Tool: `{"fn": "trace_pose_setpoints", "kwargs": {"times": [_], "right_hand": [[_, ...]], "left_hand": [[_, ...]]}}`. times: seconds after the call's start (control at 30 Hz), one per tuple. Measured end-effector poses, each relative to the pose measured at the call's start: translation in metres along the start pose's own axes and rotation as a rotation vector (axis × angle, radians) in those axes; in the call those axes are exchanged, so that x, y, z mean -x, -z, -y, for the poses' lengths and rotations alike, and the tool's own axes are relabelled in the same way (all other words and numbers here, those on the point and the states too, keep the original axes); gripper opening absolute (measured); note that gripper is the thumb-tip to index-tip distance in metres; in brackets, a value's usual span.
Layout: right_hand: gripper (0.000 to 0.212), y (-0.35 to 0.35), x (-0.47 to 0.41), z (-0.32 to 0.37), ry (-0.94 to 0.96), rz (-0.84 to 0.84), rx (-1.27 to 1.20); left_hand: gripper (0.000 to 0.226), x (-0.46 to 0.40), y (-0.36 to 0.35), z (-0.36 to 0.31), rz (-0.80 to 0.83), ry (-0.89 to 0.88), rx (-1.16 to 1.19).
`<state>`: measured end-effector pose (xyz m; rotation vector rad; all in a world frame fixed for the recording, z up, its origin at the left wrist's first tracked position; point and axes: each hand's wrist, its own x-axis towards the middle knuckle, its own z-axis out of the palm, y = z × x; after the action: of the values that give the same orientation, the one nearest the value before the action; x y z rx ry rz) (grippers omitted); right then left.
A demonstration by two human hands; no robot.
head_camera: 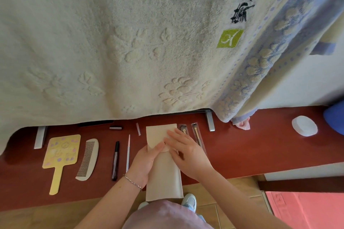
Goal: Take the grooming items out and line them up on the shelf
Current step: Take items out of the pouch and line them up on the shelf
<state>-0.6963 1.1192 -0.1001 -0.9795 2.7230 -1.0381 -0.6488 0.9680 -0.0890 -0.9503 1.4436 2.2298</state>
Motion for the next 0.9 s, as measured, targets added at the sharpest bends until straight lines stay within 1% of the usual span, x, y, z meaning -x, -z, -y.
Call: {"fn": "trace_pose_setpoints", "kwargs": {"times": [0.07, 0.13, 0.23, 0.27, 0.3, 0.37, 0.43, 0.57, 0.7, 0.77, 0.8, 0.83, 0.9], "right_hand": [[0.042, 0.005, -0.002, 0.006, -0.17, -0.015, -0.176], [0.051, 0.005, -0.006, 0.007, -0.312, -0.056, -0.308], [0.062, -0.003, -0.014, 0.011, -0.551, -0.086, -0.681], [0.06, -0.005, -0.017, 0.012, -0.648, -0.065, -0.785], [0.053, -0.005, -0.02, 0.013, -0.737, -0.028, -0.844], [0.039, -0.003, -0.023, 0.014, -0.836, 0.071, -0.88], [0.034, -0.005, -0.023, 0.011, -0.856, 0.106, -0.911], [0.038, -0.011, -0.021, 0.005, -0.848, 0.117, -0.944], [0.052, -0.012, -0.022, 0.004, -0.837, 0.146, -0.967], [0.057, -0.012, -0.024, 0.004, -0.84, 0.137, -0.931], [0.059, -0.011, -0.025, 0.003, -0.832, 0.105, -0.879], [0.061, -0.011, -0.025, 0.003, -0.795, 0.052, -0.816], [0.067, -0.008, -0.023, 0.004, -0.612, -0.028, -0.656]], "left_hand": [[0.04, 0.0, 0.0, -0.002, -0.004, -0.01, -0.014], [0.032, -0.002, 0.0, -0.003, -0.018, -0.013, -0.023], [0.027, -0.002, -0.005, -0.005, -0.052, -0.026, -0.049], [0.026, -0.002, -0.006, -0.006, -0.057, -0.029, -0.061], [0.024, -0.001, -0.008, -0.007, -0.056, -0.031, -0.068], [0.02, 0.0, -0.011, -0.008, -0.06, -0.033, -0.068], [0.019, 0.001, -0.012, -0.009, -0.075, -0.034, -0.076], [0.006, 0.002, -0.014, -0.009, -0.11, -0.08, -0.111], [0.017, 0.002, -0.015, -0.009, -0.102, -0.129, -0.107], [0.02, 0.002, -0.015, -0.009, -0.073, -0.133, -0.096], [0.021, 0.002, -0.015, -0.009, -0.053, -0.118, -0.062], [0.023, 0.002, -0.014, -0.009, -0.031, -0.098, -0.017], [0.027, 0.003, -0.012, -0.008, -0.006, -0.066, 0.052]]}}
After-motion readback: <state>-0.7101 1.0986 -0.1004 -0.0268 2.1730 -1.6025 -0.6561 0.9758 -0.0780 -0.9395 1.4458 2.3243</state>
